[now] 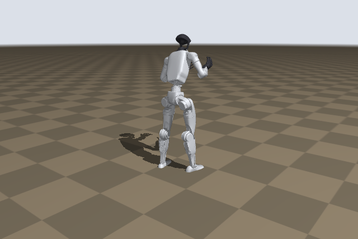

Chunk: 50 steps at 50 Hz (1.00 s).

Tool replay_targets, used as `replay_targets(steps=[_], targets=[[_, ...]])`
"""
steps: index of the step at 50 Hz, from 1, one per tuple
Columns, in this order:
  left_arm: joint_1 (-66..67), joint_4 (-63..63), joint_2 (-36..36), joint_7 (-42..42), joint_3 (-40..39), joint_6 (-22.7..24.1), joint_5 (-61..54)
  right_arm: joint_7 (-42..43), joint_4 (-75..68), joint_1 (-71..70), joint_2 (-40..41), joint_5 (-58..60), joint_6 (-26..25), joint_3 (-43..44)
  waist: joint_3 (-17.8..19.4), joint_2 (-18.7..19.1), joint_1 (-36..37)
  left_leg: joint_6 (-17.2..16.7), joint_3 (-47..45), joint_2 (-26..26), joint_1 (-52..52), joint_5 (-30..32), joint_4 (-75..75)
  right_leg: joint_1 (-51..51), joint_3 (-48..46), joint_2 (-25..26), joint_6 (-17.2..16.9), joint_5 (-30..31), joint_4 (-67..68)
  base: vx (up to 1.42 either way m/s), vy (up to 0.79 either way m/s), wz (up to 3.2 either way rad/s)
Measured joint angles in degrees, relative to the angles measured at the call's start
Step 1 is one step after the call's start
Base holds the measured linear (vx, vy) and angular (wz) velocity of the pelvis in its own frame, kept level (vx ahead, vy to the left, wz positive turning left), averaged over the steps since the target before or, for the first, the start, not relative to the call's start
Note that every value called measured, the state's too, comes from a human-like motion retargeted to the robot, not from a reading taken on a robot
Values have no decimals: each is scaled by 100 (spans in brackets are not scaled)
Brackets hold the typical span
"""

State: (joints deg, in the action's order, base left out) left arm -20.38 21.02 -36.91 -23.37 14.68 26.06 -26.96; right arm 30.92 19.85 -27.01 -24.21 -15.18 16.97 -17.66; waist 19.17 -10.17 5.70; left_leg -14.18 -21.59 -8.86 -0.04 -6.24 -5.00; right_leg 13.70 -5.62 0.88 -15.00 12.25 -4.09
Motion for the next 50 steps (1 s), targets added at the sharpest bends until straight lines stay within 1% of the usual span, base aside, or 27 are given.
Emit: replay_targets(steps=[5,8,13,15,17,20,23,25,28,33,37,40,44,50], targets=[[-262,-15,48,-10,160,17,10,-9,-43,40,-63,-67,17,106,115,179,-157,-42,294,-56,158,-108,0,331,-133,10,0,-1,-91,26,-13,61],[-342,-15,112,-16,241,26,-39,-20,-60,60,-103,-78,4,179,102,301,-234,-46,450,-62,227,-187,0,478,-312,-81,0,-261,-91,29,-11,56],[-306,-19,256,-30,302,39,-173,-9,-53,20,-184,-51,-23,315,-44,483,-293,-65,626,-24,277,-298,0,604,-724,-267,0,-899,-91,31,-16,43],[-247,-24,323,-31,299,45,-215,9,-38,-21,-221,-27,-28,359,-119,546,-285,-66,668,22,274,-319,8,623,-937,-349,0,-981,-91,29,-22,22],[-148,-26,358,-32,288,48,-235,27,-20,-46,-219,-2,-26,381,-213,608,-213,-70,644,40,286,-327,26,640,-1099,-372,0,-850,-91,29,-27,18],[-25,-37,563,-8,226,43,-280,63,-4,-150,-364,56,-51,378,-240,770,-281,-65,804,97,216,-343,219,580,-1391,-526,0,-474,-91,31,-27,47],[171,-5,714,9,171,5,-385,84,10,-159,-459,119,-92,343,-305,974,-306,-17,911,65,211,-330,441,427,-1463,-618,0,-242,-91,43,-17,35],[309,35,810,17,145,-34,-474,95,22,-117,-527,156,-125,324,-362,1107,-337,117,999,104,193,-273,605,303,-1464,-727,0,-214,-90,45,-6,37],[536,124,867,19,162,-74,-571,105,26,65,-557,205,-160,333,-509,1230,-299,320,1017,175,179,-103,855,184,-1397,-890,0,-385,59,42,-6,21],[773,317,923,34,170,-131,-655,104,82,441,-680,266,-216,399,-723,1237,-324,568,832,375,71,190,1269,-17,-1392,-1213,0,-692,237,35,-12,26],[845,417,891,25,102,-153,-659,68,137,618,-772,284,-260,439,-830,1152,-320,747,529,519,-34,123,1458,-129,-1330,-1373,0,-902,373,31,-14,1],[817,390,873,-4,11,-154,-630,26,146,576,-845,265,-275,442,-814,1113,-331,829,496,640,-92,24,1344,-205,-1250,-1396,0,-1057,508,28,-13,-24],[915,318,879,-38,-77,-131,-552,-3,140,506,-869,235,-248,403,-783,1114,-337,792,755,784,-141,9,860,-329,-1083,-1277,0,-1245,685,28,-9,-47],[1078,167,1029,-65,-150,-117,-513,-35,85,446,-879,173,-213,294,-639,1122,-434,619,1056,872,-249,163,75,-554,-840,-1074,0,-1552,1068,28,-4,-50]])
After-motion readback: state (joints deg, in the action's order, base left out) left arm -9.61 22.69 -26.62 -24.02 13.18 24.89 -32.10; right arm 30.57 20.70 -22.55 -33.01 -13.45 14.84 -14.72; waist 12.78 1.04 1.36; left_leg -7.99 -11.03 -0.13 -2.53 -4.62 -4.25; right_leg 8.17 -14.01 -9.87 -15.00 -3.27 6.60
